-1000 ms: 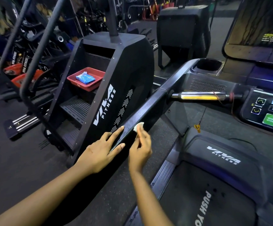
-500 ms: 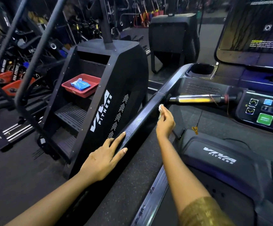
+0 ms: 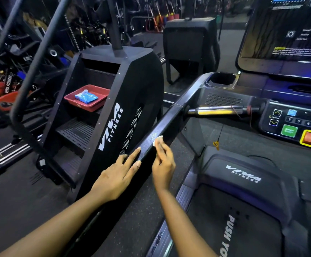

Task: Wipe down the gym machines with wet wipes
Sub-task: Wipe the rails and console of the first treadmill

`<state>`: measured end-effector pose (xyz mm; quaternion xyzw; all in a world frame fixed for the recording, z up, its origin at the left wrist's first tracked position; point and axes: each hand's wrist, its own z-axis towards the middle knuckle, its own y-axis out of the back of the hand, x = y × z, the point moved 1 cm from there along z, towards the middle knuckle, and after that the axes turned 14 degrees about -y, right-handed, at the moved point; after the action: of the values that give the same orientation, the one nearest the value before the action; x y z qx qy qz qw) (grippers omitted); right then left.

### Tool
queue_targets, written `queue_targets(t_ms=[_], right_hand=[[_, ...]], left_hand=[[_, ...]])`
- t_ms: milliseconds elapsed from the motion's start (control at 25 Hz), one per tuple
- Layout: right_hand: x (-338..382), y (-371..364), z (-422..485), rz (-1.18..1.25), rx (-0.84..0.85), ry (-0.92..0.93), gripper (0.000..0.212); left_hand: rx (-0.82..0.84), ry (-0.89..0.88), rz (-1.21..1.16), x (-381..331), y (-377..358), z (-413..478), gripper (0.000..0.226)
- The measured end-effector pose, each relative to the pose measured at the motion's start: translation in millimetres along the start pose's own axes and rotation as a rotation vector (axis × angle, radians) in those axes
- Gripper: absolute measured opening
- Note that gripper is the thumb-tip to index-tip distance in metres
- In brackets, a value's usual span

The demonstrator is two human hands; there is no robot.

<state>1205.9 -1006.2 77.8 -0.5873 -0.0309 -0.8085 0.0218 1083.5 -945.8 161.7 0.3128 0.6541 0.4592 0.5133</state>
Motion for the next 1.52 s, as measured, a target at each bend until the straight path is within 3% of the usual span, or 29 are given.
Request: queue_targets(t_ms=[160, 280, 480, 640, 760, 880, 1000, 1120, 1200, 1240, 1320, 1400, 1520], right_hand=[[17, 15, -58, -0.036, 0.154, 0.06, 0.035], [29, 35, -39, -0.075, 0.212, 0.079, 0.041], [45, 19, 51, -0.485, 0.349, 0.107, 0.036], [50, 1, 49, -0.749, 0.438, 0.118, 0.035], [62, 9, 28, -0.882, 0.462, 0.228, 0.038], [73, 13, -14, -0.83, 0.51, 0.285, 0.039], [85, 25, -56, -0.681, 0.456, 0.323, 0.044], [92, 31, -99, -0.617, 0.518, 0.463, 0.034], [96, 33, -96, -0.479, 0.583, 0.316, 0.028], [98, 33, -81, -0.366, 0.566, 0.133, 0.019], [87, 27, -29, -0.27, 0.354, -0.096, 0.02], [69, 21, 7, -0.381, 0.256, -0.15, 0.033], [47, 3, -5, -0.48, 0.155, -0.007, 0.039]], left_hand=[[-0.045, 0.018, -0.13, 2, 0, 0, 0.066], [-0.038, 0.018, -0.203, 6, 3, -2, 0.07], [-0.003, -0.066, -0.222, 20, 15, -27, 0.079], [0.015, -0.092, -0.172, 31, 20, -53, 0.077], [0.042, -0.092, -0.163, 38, 15, -76, 0.076], [0.048, -0.102, -0.215, 40, 7, -98, 0.077], [0.046, -0.091, -0.197, 37, 3, -108, 0.07], [0.033, -0.102, -0.171, 35, 5, -115, 0.069], [0.034, -0.102, -0.131, 35, 5, -119, 0.07], [0.035, -0.096, -0.107, 36, 4, -121, 0.071], [0.034, -0.093, -0.085, 35, 3, -121, 0.074], [0.03, -0.099, -0.094, 34, 3, -120, 0.073], [0.025, -0.103, -0.093, 37, 3, -118, 0.078]])
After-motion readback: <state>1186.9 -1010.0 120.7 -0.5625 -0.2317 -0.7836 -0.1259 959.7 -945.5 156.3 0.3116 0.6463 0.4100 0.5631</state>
